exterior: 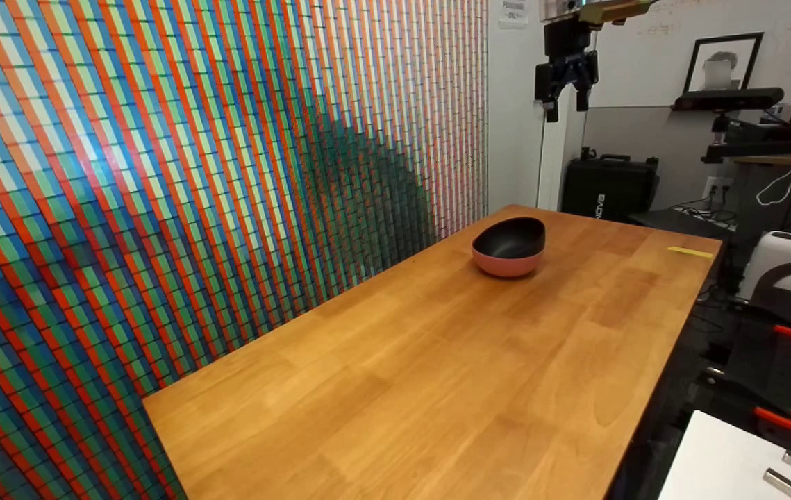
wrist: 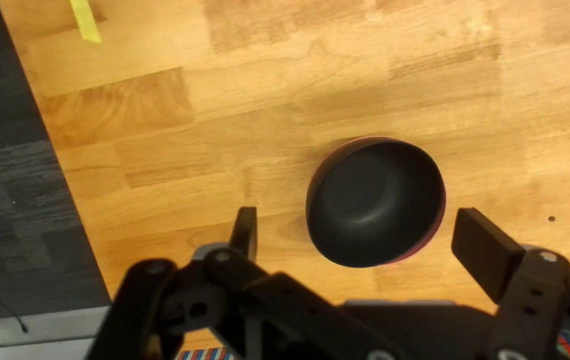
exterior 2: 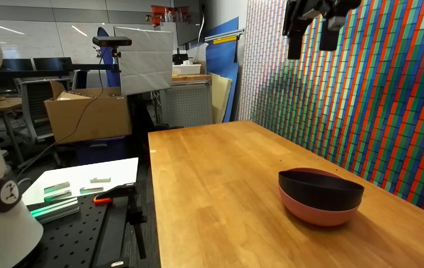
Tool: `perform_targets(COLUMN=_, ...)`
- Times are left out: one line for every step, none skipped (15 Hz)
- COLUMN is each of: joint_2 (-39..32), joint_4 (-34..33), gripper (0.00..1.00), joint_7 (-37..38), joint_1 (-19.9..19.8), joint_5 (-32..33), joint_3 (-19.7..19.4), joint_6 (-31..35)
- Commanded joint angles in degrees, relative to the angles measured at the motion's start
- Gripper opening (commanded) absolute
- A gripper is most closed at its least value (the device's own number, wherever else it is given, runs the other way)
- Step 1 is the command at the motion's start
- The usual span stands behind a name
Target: Put the left bowl in the right bowl
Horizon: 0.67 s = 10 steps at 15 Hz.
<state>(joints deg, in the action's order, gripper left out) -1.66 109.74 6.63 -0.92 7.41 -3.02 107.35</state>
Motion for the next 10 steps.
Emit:
perform_targets(joint_2=2.45, joint_4=-0.59, gripper=1.0, joint_7=-4.57, joint_1=0.28, joint_5=3.05, joint_3=1.14, joint_6=-2.08)
perform_targets(joint_2=2.72, joint_4=-0.66, gripper=1.0, joint_7=-5.54, joint_1=0.33, joint_5=2.74, joint_3=1.35, joint_6=-2.35)
perform_targets(joint_2=1.6, joint_4=-0.14, gripper=1.0, joint_7=-3.11, joint_1=-0.02, joint_5=1.55, joint_3=1.15, joint_6=-0.69)
perform_targets(joint_2=1.9, joint_4=-0.14, gripper=1.0, joint_7=-3.83, joint_1=0.02, joint_5=1.56, joint_3=1.33, joint_6=-0.85)
perform_targets(joint_2=2.04, joint_4=-0.14, gripper=1.0, joint_7=-4.19, joint_1=0.05, joint_5=1.56, joint_3=1.43, joint_6=-0.95)
perform_targets(joint_2=2.05, joint_4=-0.14, gripper=1.0, joint_7=-4.38, joint_1=0.05, joint_5=1.57, joint_3=1.45, joint_6=-0.99)
perform_targets(joint_2=2.05, joint_4=-0.13, gripper=1.0, joint_7=-4.53, joint_1=0.05, joint_5=1.58, joint_3=1.45, joint_6=-1.02)
perform_targets(joint_2=2.05, joint_4=-0.13, gripper=1.0, joint_7=-4.61, joint_1=0.05, joint_5=1.59, joint_3=1.45, joint_6=-1.04)
perform_targets(joint_2=2.05, joint_4=-0.13, gripper=1.0, joint_7=-4.68, joint_1=0.05, joint_5=1.59, joint_3=1.45, joint_6=-1.05)
perform_targets(joint_2=2.05, joint_4=-0.13, gripper=1.0, joint_7=-4.73, joint_1=0.05, joint_5=1.59, joint_3=1.45, joint_6=-1.06)
